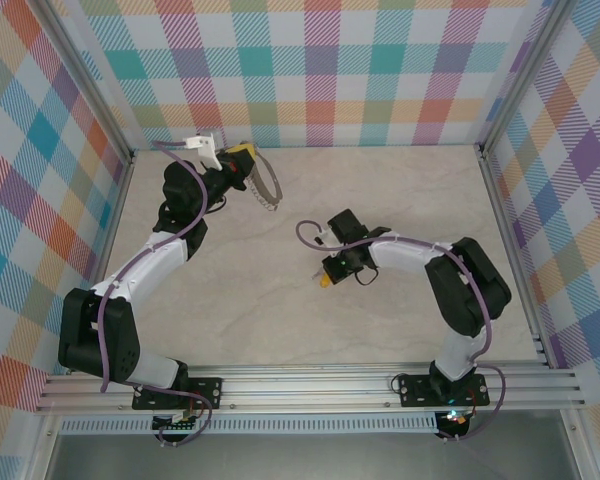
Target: Put the keys on the keyring
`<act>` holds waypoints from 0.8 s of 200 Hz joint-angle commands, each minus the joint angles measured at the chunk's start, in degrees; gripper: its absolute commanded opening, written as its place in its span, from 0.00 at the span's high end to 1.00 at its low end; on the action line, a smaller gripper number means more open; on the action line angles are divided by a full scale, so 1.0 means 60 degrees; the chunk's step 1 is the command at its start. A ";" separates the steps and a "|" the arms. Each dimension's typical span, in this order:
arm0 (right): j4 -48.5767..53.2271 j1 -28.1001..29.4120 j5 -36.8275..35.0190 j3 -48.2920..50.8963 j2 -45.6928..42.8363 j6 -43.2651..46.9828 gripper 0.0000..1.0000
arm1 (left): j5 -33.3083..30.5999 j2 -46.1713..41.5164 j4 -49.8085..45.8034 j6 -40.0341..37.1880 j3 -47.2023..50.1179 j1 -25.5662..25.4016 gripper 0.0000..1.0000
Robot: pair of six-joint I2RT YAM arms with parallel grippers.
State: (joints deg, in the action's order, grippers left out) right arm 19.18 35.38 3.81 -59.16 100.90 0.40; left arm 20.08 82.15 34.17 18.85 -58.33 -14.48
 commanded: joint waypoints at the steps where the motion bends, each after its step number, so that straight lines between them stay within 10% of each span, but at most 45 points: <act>1: -0.0160 -0.0317 0.0780 0.0396 -0.0750 -0.0481 1.00 | 0.0155 -0.0005 0.0403 0.0016 -0.0293 0.0113 1.00; 87: -0.1120 -0.1125 0.1320 0.1788 -0.4065 -0.1717 1.00 | 0.1393 -0.0135 0.0200 -0.0038 -0.0507 0.0056 1.00; 160: -0.2044 -0.1675 0.1005 0.2287 -0.7057 -0.2502 1.00 | 0.2938 -0.0244 -0.1750 -0.2787 -0.1175 -0.1103 1.00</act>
State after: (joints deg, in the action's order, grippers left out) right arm 10.72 26.24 9.91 -46.39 62.17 -12.16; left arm 33.10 82.13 26.83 9.82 -62.63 -18.70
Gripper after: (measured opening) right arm 0.060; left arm 0.047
